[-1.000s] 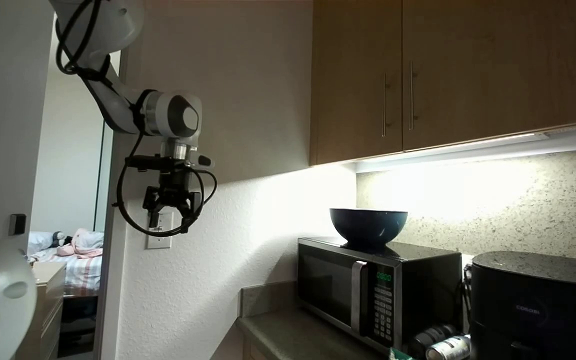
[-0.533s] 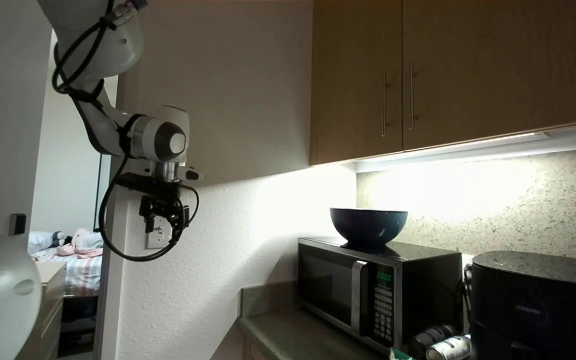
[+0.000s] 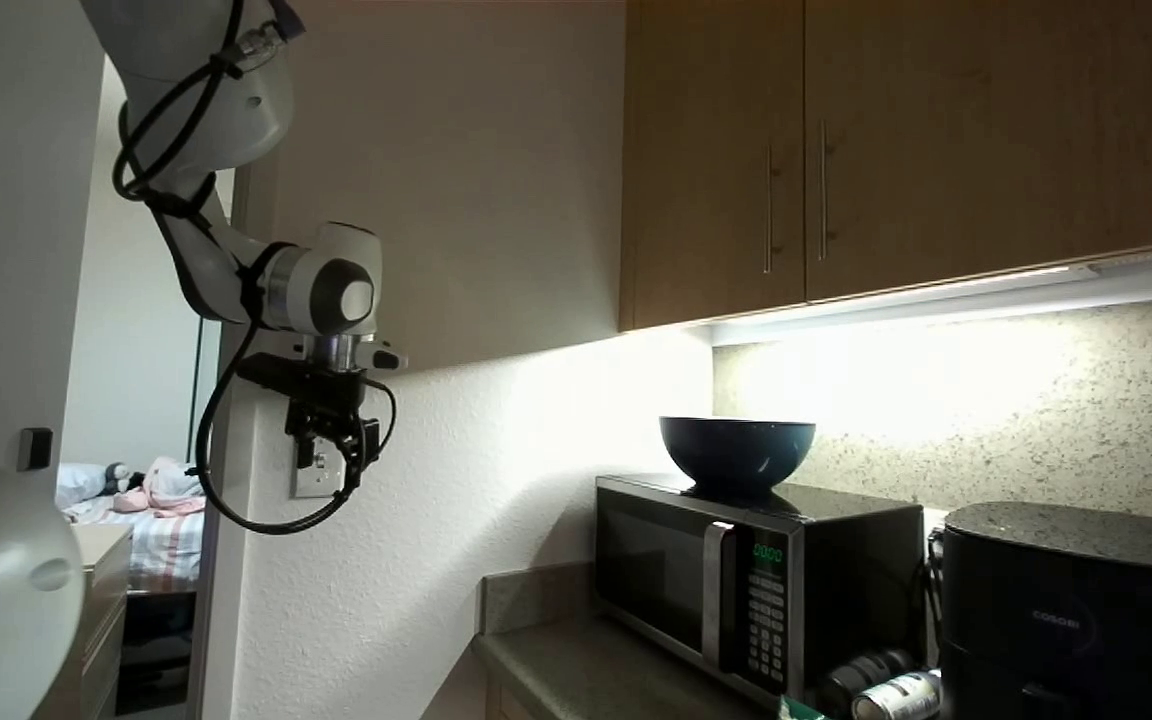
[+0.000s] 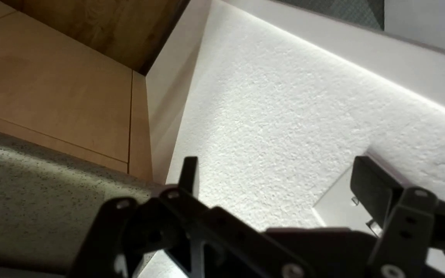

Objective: Flip the switch on the wall

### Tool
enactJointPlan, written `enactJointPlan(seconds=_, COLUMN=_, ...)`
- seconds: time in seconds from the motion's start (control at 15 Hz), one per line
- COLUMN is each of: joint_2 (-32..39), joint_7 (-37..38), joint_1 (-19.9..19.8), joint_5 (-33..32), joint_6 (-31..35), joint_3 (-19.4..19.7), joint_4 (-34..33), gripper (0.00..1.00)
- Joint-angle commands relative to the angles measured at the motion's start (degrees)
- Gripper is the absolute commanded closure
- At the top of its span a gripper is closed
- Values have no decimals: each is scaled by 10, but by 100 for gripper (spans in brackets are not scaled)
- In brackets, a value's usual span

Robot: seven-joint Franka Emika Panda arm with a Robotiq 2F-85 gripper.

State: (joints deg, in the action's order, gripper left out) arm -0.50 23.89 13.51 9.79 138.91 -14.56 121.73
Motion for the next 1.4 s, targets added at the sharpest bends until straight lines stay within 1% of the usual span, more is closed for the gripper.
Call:
enactJointPlan(seconds=0.0, joint_2=30, joint_7=50, joint_1=6, joint_5=16, joint_6=76, joint_3=-1, joint_4=-7, gripper=0)
enactJointPlan(seconds=0.13, joint_2=45, joint_7=63, joint_1=9, joint_5=25, joint_6=99, joint_3=-1, joint_4=-15, gripper=0)
enactJointPlan(seconds=0.27, joint_2=59, joint_7=62, joint_1=14, joint_5=44, joint_6=110, joint_3=-4, joint_4=-24, gripper=0)
enactJointPlan(seconds=0.53, joint_2=58, joint_7=55, joint_1=29, joint_5=67, joint_6=167, joint_3=-10, joint_4=-27, gripper=0)
enactJointPlan(seconds=0.73, joint_2=49, joint_7=63, joint_1=34, joint_5=52, joint_6=211, joint_3=-8, joint_4=-6, gripper=0)
enactJointPlan(seconds=1.0, joint_2=34, joint_7=71, joint_1=37, joint_5=53, joint_6=276, joint_3=-7, joint_4=24, gripper=0)
enactJointPlan(seconds=1.07, joint_2=30, joint_7=81, joint_1=38, joint_5=45, joint_6=290, joint_3=-5, joint_4=33, gripper=0)
enactJointPlan(seconds=1.2, joint_2=19, joint_7=153, joint_1=41, joint_5=-16, joint_6=311, joint_3=13, joint_4=56, gripper=0)
enactJointPlan(seconds=1.33, joint_2=7, joint_7=235, joint_1=41, joint_5=-81, joint_6=290, joint_3=27, joint_4=65, gripper=0)
